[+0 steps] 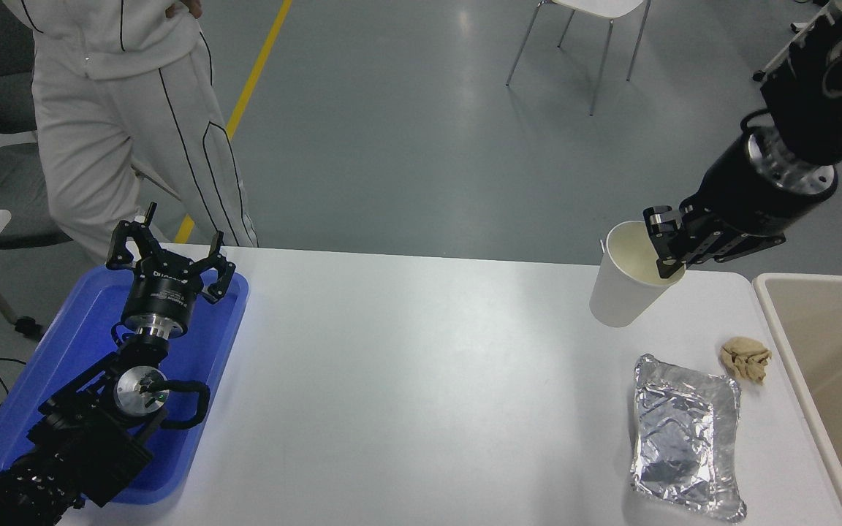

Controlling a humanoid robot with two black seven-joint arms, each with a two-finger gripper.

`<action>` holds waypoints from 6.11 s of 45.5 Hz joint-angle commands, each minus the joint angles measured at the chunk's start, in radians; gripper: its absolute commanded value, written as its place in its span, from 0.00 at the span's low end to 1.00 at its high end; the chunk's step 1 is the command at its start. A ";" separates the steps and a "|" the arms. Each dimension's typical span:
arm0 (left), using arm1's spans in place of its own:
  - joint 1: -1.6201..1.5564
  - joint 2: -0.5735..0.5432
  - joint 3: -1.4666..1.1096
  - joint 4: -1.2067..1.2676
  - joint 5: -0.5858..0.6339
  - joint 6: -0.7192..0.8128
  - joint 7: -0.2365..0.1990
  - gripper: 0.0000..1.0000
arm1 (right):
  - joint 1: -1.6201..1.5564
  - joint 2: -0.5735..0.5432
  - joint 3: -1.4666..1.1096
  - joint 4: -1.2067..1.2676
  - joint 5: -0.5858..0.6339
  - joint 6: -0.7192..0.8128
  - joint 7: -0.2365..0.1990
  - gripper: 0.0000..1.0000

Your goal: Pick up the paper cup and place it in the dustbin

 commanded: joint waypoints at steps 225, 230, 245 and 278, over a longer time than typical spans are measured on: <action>0.001 0.000 0.000 0.002 0.000 0.001 -0.003 1.00 | -1.753 -0.163 0.904 -1.211 -0.159 -1.024 0.030 1.00; 0.003 0.000 0.000 0.002 0.000 0.000 -0.003 1.00 | -1.735 -0.232 0.893 -1.096 -0.159 -1.021 0.025 1.00; 0.001 -0.001 0.001 0.002 0.000 0.000 -0.002 1.00 | -1.555 -0.437 0.670 -0.729 -0.159 -1.001 0.024 1.00; 0.000 -0.001 0.001 0.002 0.000 0.000 -0.002 1.00 | -0.705 -0.439 -0.079 -0.367 -0.161 -0.421 0.024 1.00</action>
